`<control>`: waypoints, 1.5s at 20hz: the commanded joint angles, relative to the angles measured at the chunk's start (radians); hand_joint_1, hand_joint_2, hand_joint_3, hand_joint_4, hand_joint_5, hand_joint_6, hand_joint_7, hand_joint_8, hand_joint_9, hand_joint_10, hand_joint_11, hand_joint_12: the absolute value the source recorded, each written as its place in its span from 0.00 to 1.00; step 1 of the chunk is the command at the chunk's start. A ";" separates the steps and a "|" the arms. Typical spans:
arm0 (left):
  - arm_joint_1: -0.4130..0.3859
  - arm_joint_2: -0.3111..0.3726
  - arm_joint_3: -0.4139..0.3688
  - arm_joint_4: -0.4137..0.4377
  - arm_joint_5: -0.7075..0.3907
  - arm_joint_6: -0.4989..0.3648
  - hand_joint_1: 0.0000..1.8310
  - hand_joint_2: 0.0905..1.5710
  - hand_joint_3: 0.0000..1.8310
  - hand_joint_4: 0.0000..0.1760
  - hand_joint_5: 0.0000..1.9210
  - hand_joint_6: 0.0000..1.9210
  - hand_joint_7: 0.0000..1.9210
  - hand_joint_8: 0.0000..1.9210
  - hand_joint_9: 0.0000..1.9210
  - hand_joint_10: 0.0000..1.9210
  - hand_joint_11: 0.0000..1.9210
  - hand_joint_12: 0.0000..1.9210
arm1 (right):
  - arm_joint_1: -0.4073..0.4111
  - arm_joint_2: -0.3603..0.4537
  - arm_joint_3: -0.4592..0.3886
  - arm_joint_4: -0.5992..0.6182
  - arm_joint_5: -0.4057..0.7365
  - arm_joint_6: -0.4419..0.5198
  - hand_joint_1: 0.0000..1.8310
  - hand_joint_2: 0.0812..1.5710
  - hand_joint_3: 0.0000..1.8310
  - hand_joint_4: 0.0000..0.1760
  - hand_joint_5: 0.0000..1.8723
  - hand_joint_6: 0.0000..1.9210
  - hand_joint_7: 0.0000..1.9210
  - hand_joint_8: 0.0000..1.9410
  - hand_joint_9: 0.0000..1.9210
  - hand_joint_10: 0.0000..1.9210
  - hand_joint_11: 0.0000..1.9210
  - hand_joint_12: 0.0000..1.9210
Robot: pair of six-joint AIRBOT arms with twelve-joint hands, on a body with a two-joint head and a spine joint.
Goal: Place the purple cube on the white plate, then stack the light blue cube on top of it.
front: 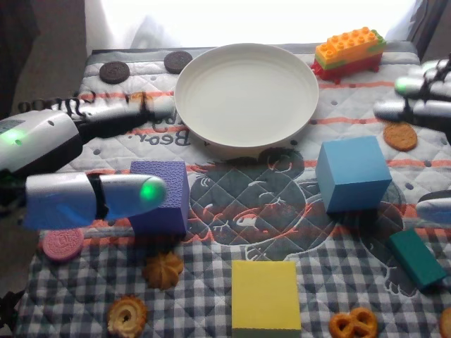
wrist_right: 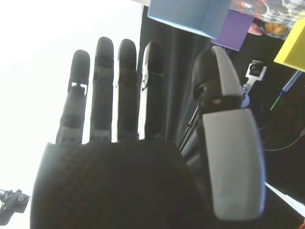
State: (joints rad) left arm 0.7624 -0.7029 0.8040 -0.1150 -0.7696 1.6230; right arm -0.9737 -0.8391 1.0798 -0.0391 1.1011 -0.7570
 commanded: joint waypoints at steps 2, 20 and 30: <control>-0.016 -0.010 0.016 -0.019 -0.107 0.000 0.09 0.53 0.00 1.00 0.00 0.00 0.00 0.00 0.00 0.00 0.00 0.00 | 0.014 0.009 -0.003 0.024 0.123 0.004 0.00 0.58 0.01 1.00 0.00 0.00 0.00 0.00 0.00 0.00 0.00 0.00; -0.129 -0.148 0.141 -0.117 0.155 0.192 0.38 0.48 0.00 1.00 0.00 0.00 0.08 0.01 0.11 0.00 0.02 0.11 | 0.011 0.011 -0.009 0.024 0.128 0.005 0.00 0.61 0.00 1.00 0.00 0.00 0.00 0.00 0.00 0.00 0.00 0.00; -0.148 -0.185 0.160 -0.105 0.166 0.193 0.67 0.72 0.00 0.00 0.55 0.43 0.37 0.68 0.47 0.03 0.10 0.41 | 0.009 0.008 -0.008 0.024 0.128 0.005 0.00 0.62 0.00 1.00 0.00 0.00 0.00 0.00 0.00 0.00 0.00 0.00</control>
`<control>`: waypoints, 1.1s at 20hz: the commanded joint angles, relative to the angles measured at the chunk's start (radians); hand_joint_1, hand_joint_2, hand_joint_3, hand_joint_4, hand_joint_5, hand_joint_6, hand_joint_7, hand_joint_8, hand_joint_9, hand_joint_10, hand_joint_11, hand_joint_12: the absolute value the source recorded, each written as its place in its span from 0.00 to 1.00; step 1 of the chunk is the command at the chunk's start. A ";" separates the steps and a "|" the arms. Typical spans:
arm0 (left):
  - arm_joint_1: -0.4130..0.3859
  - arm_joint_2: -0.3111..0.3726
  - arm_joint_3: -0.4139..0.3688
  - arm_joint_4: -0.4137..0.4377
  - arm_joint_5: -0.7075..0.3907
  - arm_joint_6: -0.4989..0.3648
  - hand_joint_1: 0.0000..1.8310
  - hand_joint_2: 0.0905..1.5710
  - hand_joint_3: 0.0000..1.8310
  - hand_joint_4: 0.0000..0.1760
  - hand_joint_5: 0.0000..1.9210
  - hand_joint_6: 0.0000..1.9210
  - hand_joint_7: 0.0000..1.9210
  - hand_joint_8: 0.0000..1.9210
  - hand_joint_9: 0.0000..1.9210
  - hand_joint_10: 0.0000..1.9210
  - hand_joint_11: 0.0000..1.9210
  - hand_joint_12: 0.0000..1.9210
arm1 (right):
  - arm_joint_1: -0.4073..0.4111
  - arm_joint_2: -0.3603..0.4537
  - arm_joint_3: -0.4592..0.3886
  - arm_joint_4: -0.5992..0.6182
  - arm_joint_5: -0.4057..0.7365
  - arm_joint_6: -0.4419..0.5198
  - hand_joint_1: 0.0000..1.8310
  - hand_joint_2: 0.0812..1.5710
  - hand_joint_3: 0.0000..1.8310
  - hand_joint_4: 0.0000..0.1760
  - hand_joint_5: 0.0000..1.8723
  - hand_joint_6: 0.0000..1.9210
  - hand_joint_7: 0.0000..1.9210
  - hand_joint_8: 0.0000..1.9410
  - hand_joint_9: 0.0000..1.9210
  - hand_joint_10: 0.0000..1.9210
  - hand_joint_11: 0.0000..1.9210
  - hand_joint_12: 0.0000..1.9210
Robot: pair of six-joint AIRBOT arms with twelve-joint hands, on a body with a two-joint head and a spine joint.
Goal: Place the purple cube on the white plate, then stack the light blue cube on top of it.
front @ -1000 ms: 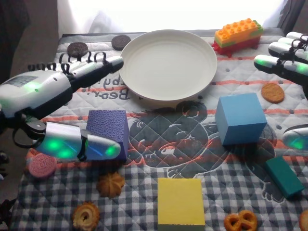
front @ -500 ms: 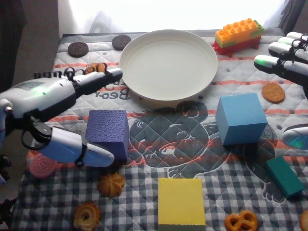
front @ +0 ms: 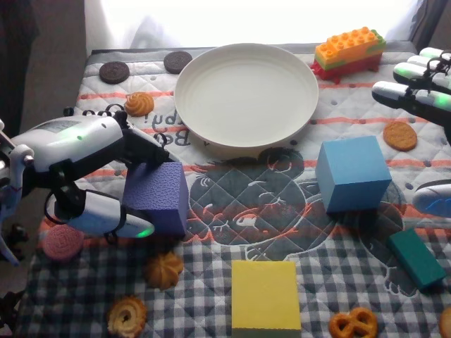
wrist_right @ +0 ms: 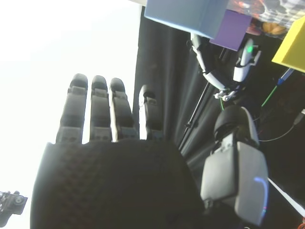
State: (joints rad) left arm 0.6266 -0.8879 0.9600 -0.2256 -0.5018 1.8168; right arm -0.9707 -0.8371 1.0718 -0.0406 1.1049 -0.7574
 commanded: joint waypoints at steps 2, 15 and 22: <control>-0.017 -0.005 0.007 0.001 -0.106 -0.001 0.66 0.75 0.00 0.00 0.51 0.49 0.35 0.77 0.41 0.27 0.16 0.56 | 0.006 0.005 0.000 0.026 0.124 0.005 0.00 0.62 0.00 1.00 0.00 0.00 0.00 0.00 0.00 0.00 0.00 0.00; -0.358 -0.239 0.303 -0.018 0.029 -0.001 0.69 0.68 0.00 0.00 0.55 0.33 0.52 0.60 0.52 0.39 0.40 0.68 | 0.014 -0.021 0.016 0.027 0.125 0.005 0.00 0.66 0.01 1.00 0.00 0.00 0.00 0.00 0.00 0.00 0.00 0.00; -0.416 -0.470 0.563 -0.043 0.200 0.005 0.68 0.70 0.00 0.00 0.49 0.42 0.51 0.64 0.44 0.48 0.29 0.71 | 0.030 -0.057 0.036 0.025 0.131 0.005 0.00 0.68 0.00 1.00 0.00 0.00 0.00 0.00 0.00 0.00 0.00 0.00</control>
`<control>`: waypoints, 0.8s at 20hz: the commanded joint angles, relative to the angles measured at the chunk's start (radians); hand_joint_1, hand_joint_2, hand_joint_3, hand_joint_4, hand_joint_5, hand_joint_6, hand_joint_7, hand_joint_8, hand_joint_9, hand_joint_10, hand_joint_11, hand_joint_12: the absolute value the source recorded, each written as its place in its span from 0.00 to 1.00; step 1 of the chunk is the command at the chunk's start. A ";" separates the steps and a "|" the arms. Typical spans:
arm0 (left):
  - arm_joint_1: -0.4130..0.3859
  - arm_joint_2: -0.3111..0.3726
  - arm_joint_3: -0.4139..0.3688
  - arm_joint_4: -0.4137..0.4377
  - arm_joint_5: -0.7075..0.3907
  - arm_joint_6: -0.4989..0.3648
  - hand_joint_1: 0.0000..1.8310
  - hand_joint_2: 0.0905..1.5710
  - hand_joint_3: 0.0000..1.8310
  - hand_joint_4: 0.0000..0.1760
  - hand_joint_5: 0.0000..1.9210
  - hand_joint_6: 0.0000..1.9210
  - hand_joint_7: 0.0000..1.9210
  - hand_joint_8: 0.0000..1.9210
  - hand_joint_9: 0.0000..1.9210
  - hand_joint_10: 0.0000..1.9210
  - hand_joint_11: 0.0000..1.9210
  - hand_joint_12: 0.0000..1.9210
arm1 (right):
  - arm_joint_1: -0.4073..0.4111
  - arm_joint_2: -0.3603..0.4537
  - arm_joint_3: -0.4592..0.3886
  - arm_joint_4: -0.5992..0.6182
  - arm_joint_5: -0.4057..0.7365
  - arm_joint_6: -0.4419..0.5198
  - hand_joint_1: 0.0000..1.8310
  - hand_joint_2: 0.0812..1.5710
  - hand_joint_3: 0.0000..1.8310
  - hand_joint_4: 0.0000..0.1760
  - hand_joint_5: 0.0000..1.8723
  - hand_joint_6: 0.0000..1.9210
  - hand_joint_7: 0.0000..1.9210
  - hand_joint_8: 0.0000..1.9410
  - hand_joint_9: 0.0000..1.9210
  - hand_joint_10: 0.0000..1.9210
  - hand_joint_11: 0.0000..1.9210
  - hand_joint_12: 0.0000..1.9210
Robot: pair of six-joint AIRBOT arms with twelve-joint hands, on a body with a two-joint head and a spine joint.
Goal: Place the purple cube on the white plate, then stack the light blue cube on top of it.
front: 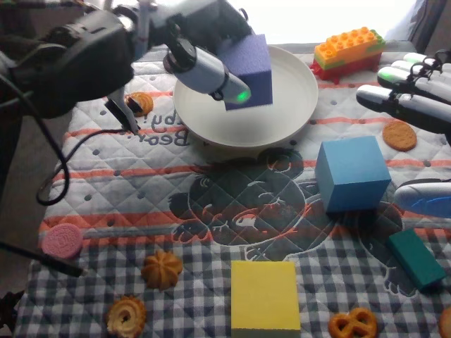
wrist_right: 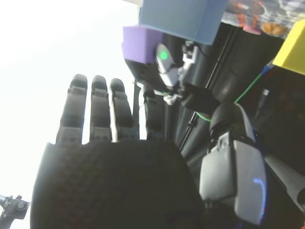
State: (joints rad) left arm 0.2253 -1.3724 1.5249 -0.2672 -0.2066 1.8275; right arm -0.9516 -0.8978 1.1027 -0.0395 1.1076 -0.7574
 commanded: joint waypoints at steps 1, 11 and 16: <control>-0.013 -0.001 0.013 -0.002 -0.079 0.022 0.67 0.72 0.00 0.00 0.45 0.50 0.50 0.64 0.41 0.45 0.23 0.68 | 0.011 0.002 0.007 0.022 0.132 0.005 0.00 0.67 0.00 1.00 0.00 0.00 0.00 0.00 0.00 0.00 0.00 0.00; 0.019 -0.046 0.020 -0.185 -0.071 0.324 0.39 0.57 0.00 0.99 0.04 0.00 0.22 0.05 0.14 0.23 0.00 0.58 | 0.011 -0.005 0.009 0.020 0.141 0.005 0.03 0.69 0.00 1.00 0.00 0.00 0.00 0.00 0.00 0.00 0.00 0.00; 0.037 0.001 -0.041 -0.182 -0.119 0.327 0.33 0.54 0.00 1.00 0.00 0.00 0.04 0.00 0.11 0.01 0.00 0.39 | 0.011 -0.008 0.009 0.020 0.141 0.006 0.03 0.70 0.00 1.00 0.00 0.00 0.00 0.00 0.00 0.00 0.00 0.00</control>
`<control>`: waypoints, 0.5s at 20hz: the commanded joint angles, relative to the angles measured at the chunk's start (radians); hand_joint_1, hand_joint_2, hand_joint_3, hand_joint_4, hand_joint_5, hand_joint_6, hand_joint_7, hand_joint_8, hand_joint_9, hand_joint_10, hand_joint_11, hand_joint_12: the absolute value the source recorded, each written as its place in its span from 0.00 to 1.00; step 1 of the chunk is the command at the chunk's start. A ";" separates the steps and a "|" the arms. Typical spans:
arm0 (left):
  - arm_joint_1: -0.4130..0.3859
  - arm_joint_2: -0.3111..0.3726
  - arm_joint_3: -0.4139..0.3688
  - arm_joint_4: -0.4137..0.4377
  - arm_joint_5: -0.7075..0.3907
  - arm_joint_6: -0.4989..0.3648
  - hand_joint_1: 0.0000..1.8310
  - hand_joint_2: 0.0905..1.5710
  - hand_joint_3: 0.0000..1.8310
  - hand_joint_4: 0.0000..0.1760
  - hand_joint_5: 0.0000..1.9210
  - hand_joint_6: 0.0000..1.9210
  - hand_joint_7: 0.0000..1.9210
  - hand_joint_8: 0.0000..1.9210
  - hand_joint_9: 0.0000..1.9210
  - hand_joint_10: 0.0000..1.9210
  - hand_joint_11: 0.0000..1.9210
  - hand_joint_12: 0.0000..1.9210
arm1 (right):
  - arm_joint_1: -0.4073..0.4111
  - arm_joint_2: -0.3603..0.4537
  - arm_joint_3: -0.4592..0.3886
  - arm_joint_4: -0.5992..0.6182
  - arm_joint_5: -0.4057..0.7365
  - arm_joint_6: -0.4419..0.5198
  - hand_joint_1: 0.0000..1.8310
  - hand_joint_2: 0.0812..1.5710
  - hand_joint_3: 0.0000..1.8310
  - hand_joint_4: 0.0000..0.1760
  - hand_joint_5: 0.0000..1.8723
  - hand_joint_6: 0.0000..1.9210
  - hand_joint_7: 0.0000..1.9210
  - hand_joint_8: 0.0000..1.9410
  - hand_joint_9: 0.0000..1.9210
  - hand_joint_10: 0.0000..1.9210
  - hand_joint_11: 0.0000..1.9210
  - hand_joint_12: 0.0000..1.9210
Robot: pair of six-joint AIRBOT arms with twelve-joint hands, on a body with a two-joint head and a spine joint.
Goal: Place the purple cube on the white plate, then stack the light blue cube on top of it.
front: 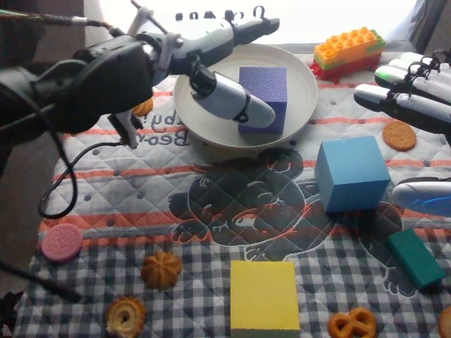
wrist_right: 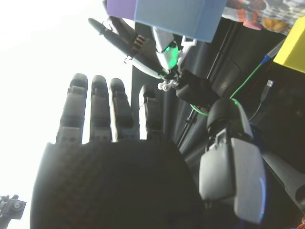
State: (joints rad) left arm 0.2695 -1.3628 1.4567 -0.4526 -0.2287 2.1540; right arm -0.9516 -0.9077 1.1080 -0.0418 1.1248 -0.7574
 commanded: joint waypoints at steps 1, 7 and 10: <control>0.005 0.031 -0.019 0.016 -0.129 0.001 0.34 0.53 0.00 1.00 0.00 0.00 0.04 0.00 0.12 0.01 0.00 0.42 | 0.014 -0.001 0.004 0.022 0.124 0.006 0.04 0.69 0.00 1.00 0.00 0.00 0.00 0.00 0.00 0.00 0.00 0.00; 0.159 0.244 -0.315 0.103 -0.372 -0.048 0.33 0.45 0.00 1.00 0.00 0.00 0.03 0.00 0.10 0.00 0.00 0.47 | 0.047 -0.033 0.022 0.022 0.111 0.006 0.19 0.66 0.00 1.00 0.02 0.00 0.00 0.00 0.00 0.00 0.00 0.00; 0.265 0.324 -0.426 0.107 -0.535 -0.108 0.37 0.47 0.00 1.00 0.00 0.00 0.03 0.00 0.10 0.00 0.00 0.51 | 0.063 -0.048 0.038 0.021 0.063 0.006 0.20 0.65 0.00 1.00 0.02 0.00 0.00 0.00 0.00 0.00 0.00 0.00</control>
State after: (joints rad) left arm 0.5575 -1.0382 1.0111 -0.3588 -0.6106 2.0407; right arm -0.8959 -0.9607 1.1461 -0.0460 1.0821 -0.7570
